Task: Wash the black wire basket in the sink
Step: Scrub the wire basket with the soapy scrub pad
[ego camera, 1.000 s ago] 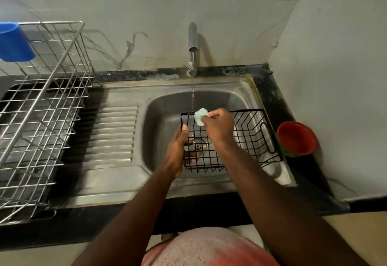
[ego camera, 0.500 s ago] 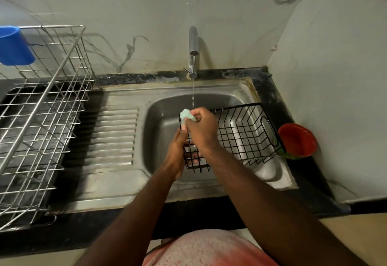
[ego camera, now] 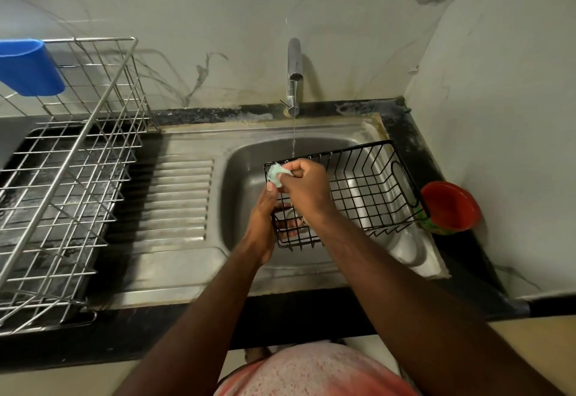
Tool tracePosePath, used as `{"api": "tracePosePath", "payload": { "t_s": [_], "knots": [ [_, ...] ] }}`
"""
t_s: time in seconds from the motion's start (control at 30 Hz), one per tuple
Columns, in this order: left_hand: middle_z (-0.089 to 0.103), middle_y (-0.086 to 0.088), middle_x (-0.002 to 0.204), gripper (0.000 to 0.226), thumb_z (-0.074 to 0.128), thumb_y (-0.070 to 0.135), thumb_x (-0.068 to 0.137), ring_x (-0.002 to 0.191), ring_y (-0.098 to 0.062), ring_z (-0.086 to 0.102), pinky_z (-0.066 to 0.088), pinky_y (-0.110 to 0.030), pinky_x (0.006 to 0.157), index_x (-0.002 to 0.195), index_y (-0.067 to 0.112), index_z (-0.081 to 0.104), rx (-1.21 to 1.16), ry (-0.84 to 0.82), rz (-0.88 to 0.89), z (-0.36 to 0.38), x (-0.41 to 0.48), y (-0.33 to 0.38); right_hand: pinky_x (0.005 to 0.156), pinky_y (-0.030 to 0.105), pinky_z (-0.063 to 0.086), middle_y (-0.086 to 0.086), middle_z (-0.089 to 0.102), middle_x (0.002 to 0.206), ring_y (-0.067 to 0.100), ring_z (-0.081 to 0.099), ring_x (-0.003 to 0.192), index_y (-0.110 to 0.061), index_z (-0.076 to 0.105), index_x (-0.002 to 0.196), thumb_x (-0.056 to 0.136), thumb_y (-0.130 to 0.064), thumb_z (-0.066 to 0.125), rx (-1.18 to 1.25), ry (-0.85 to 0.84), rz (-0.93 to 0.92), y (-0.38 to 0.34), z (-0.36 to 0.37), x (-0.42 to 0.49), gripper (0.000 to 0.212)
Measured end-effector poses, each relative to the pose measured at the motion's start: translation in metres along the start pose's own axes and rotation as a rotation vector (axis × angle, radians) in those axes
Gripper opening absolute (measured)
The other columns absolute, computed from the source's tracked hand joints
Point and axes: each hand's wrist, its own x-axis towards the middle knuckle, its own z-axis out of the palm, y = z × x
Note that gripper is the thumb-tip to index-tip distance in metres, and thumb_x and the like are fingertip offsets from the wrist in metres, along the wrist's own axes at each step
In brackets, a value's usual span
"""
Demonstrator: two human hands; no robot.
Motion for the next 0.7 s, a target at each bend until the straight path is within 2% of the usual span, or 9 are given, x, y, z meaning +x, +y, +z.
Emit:
{"api": "tracePosePath", "payload": {
  "t_s": [0.1, 0.27, 0.33, 0.4, 0.43, 0.5, 0.6, 0.63, 0.7],
  "knots": [
    [0.065, -0.018, 0.125, 0.072, 0.041, 0.073, 0.083, 0.108, -0.035, 0.068, 0.058, -0.037, 0.073, 0.135, 0.026, 0.056, 0.009, -0.02, -0.003, 0.0, -0.003, 0.001, 0.068, 0.036, 0.062, 0.008, 0.072, 0.09, 0.018, 0.072, 0.079, -0.006, 0.067, 0.098, 0.085, -0.002, 0.067, 0.06, 0.021, 0.019, -0.002, 0.002, -0.001, 0.014],
    [0.068, -0.013, 0.124, 0.069, 0.038, 0.074, 0.087, 0.111, -0.035, 0.068, 0.059, -0.046, 0.082, 0.134, 0.027, 0.059, 0.014, -0.018, 0.005, -0.007, -0.004, 0.0, 0.062, 0.024, 0.057, 0.009, 0.071, 0.091, 0.014, 0.067, 0.071, -0.006, 0.067, 0.106, 0.087, 0.0, 0.065, 0.027, -0.255, 0.05, -0.012, -0.011, -0.018, 0.02],
    [0.071, -0.012, 0.104, 0.063, 0.034, 0.073, 0.091, 0.1, -0.032, 0.068, 0.056, -0.046, 0.083, 0.119, 0.029, 0.07, -0.003, -0.016, -0.004, -0.011, -0.004, 0.001, 0.064, 0.029, 0.055, 0.009, 0.071, 0.089, 0.016, 0.064, 0.068, -0.007, 0.068, 0.105, 0.087, -0.001, 0.066, -0.077, -0.367, 0.071, -0.016, -0.021, -0.025, 0.019],
    [0.066, -0.006, 0.075, 0.064, 0.026, 0.066, 0.099, 0.072, -0.022, 0.061, 0.048, -0.033, 0.067, 0.091, 0.031, 0.08, -0.048, -0.059, -0.022, -0.012, -0.004, 0.004, 0.065, 0.034, 0.055, 0.016, 0.071, 0.093, 0.02, 0.064, 0.067, -0.006, 0.068, 0.101, 0.085, 0.001, 0.067, -0.129, -0.471, 0.107, -0.018, -0.027, -0.03, 0.018],
    [0.065, -0.004, 0.069, 0.066, 0.024, 0.062, 0.101, 0.063, -0.018, 0.058, 0.044, -0.031, 0.062, 0.08, 0.035, 0.08, -0.058, -0.076, -0.03, -0.012, -0.004, 0.005, 0.063, 0.032, 0.055, 0.018, 0.07, 0.095, 0.02, 0.064, 0.067, -0.005, 0.068, 0.099, 0.085, 0.003, 0.067, -0.158, -0.521, 0.112, -0.018, -0.029, -0.032, 0.016],
    [0.072, -0.008, 0.081, 0.051, 0.034, 0.061, 0.098, 0.064, -0.021, 0.065, 0.051, -0.031, 0.06, 0.077, 0.044, 0.077, -0.081, -0.078, -0.041, -0.01, -0.005, 0.008, 0.062, 0.027, 0.054, 0.016, 0.069, 0.097, 0.02, 0.066, 0.072, -0.005, 0.068, 0.098, 0.085, 0.003, 0.067, -0.297, -0.623, 0.078, -0.02, -0.033, -0.035, 0.015],
    [0.065, -0.019, 0.124, 0.022, 0.052, 0.066, 0.088, 0.101, -0.036, 0.07, 0.058, -0.054, 0.084, 0.096, 0.053, 0.068, -0.137, -0.026, -0.033, -0.011, -0.003, 0.009, 0.068, 0.026, 0.055, 0.002, 0.07, 0.094, 0.014, 0.067, 0.081, -0.012, 0.072, 0.099, 0.082, -0.005, 0.072, -0.63, -0.751, -0.016, -0.024, -0.038, -0.038, 0.018],
    [0.063, -0.019, 0.129, 0.021, 0.052, 0.065, 0.09, 0.108, -0.039, 0.068, 0.054, -0.06, 0.091, 0.102, 0.054, 0.066, -0.121, -0.012, -0.03, -0.012, -0.001, 0.007, 0.071, 0.028, 0.056, -0.001, 0.07, 0.094, 0.013, 0.067, 0.083, -0.014, 0.073, 0.099, 0.082, -0.008, 0.073, -0.722, -0.773, -0.04, -0.023, -0.038, -0.037, 0.018],
    [0.063, -0.018, 0.13, 0.033, 0.05, 0.066, 0.093, 0.109, -0.039, 0.068, 0.056, -0.059, 0.089, 0.12, 0.05, 0.06, -0.098, -0.009, -0.032, -0.011, 0.0, 0.003, 0.073, 0.032, 0.06, 0.002, 0.071, 0.096, 0.016, 0.07, 0.081, -0.013, 0.073, 0.099, 0.082, -0.006, 0.072, -0.796, -0.737, -0.062, -0.022, -0.036, -0.035, 0.018]
  ]
}}
